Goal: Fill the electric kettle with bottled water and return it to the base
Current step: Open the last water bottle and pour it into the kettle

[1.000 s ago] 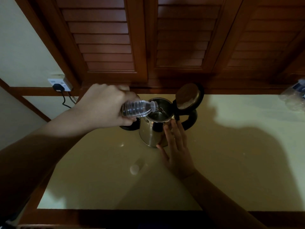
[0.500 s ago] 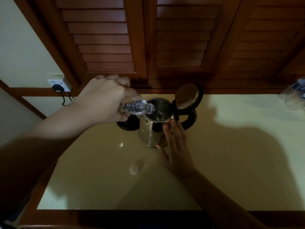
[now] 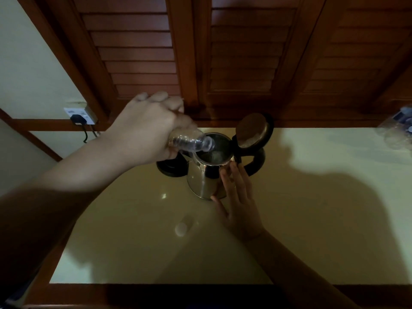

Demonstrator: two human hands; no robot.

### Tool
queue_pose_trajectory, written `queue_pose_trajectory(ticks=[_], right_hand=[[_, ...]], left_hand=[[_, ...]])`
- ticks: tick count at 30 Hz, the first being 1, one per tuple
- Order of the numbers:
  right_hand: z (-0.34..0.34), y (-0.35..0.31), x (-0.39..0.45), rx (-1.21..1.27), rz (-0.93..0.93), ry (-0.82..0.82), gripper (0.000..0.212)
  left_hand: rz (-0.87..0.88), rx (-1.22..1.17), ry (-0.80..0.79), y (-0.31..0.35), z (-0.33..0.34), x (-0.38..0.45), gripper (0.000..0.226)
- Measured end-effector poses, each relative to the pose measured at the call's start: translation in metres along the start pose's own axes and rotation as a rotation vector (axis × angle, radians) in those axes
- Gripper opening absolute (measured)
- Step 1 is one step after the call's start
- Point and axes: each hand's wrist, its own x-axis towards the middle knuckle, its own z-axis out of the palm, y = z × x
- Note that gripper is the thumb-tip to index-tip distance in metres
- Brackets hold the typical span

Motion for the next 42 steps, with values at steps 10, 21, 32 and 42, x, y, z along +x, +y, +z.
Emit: queue_pose_trajectory(ticks=[10,21,32,42], right_hand=[[-0.002,-0.001,0.0,0.005,0.019,-0.005,0.088],[-0.054,-0.037,0.011,0.232,0.177,0.074,0.063],[-0.057,-0.048,-0.008,0.508,0.359,-0.308,0.071],[-0.056,-0.033,-0.039,0.458,0.447,-0.218,0.069]], left_hand=[[0.017,-0.084,-0.13,0.0,0.001,-0.001,0.064],[-0.243,-0.871,0.189,0.034,0.045,-0.061,0.055],[-0.242,-1.161,-0.119,0.098,0.098,-0.095,0.065],[-0.165,-0.821,-0.356,0.08,0.162,-0.141,0.052]])
